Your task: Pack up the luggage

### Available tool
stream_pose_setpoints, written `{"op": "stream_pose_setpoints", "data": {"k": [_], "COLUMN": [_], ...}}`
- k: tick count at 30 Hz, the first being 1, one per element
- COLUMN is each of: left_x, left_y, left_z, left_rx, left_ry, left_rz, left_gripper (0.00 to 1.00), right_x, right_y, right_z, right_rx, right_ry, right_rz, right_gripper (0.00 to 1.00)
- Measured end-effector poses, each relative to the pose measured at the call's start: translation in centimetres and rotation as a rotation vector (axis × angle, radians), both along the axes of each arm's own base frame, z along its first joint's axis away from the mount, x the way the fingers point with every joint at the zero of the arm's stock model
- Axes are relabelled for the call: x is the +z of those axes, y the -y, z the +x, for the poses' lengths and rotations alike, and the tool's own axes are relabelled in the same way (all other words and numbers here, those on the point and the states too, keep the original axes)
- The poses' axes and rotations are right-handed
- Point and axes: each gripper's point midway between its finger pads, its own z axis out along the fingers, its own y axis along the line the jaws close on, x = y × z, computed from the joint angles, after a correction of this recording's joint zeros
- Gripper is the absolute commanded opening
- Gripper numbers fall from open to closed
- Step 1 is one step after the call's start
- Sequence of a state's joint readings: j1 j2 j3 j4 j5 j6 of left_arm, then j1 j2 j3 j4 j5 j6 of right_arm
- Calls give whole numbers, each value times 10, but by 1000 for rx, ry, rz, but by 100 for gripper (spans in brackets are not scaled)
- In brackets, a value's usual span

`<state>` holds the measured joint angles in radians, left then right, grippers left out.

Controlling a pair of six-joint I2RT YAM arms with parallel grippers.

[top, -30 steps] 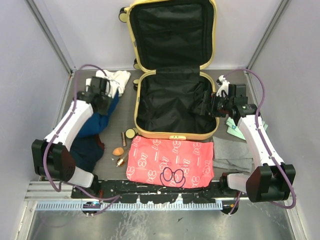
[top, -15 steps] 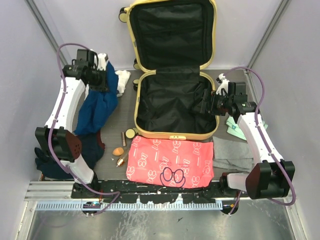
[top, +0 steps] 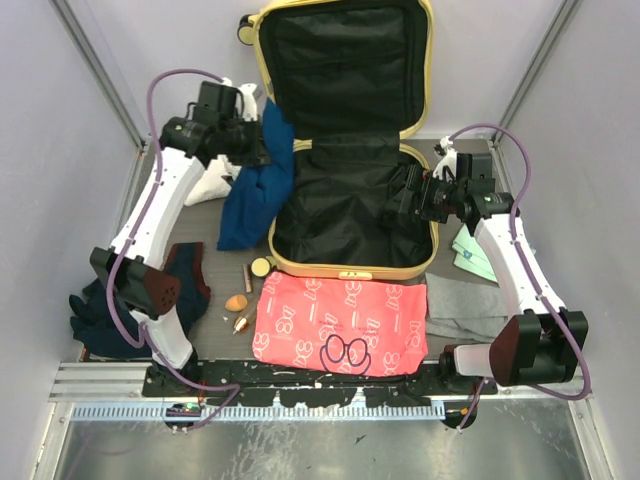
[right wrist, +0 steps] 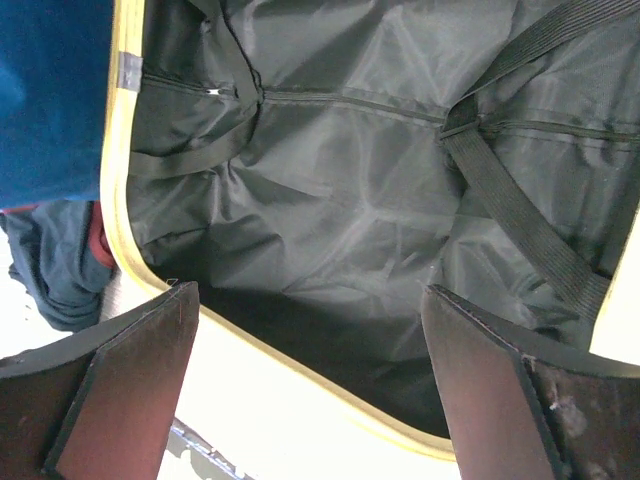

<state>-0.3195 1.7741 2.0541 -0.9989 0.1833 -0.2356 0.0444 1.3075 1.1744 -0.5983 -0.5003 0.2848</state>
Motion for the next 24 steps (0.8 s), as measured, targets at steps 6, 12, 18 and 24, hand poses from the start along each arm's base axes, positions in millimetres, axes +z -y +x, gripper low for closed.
{"op": "stream_pose_setpoints", "data": {"k": [6, 12, 18, 24], "left_x": [-14, -42, -81, -92], "left_y": [68, 123, 163, 191], "left_z": [-10, 0, -3, -2], "left_rx": [-74, -98, -79, -41], "left_ry": [-42, -106, -174, -189], "left_rz": [-33, -59, -51, -129], "left_gripper": [0, 0, 0, 0], "right_x": [4, 0, -8, -6], "right_y": [-9, -8, 8, 13], "right_z": [3, 9, 21, 25], "right_rx": [-10, -41, -114, -142], "right_ry": [-42, -101, -164, -175], "right_rz": [74, 159, 233, 270], "right_gripper": [97, 97, 99, 99]}}
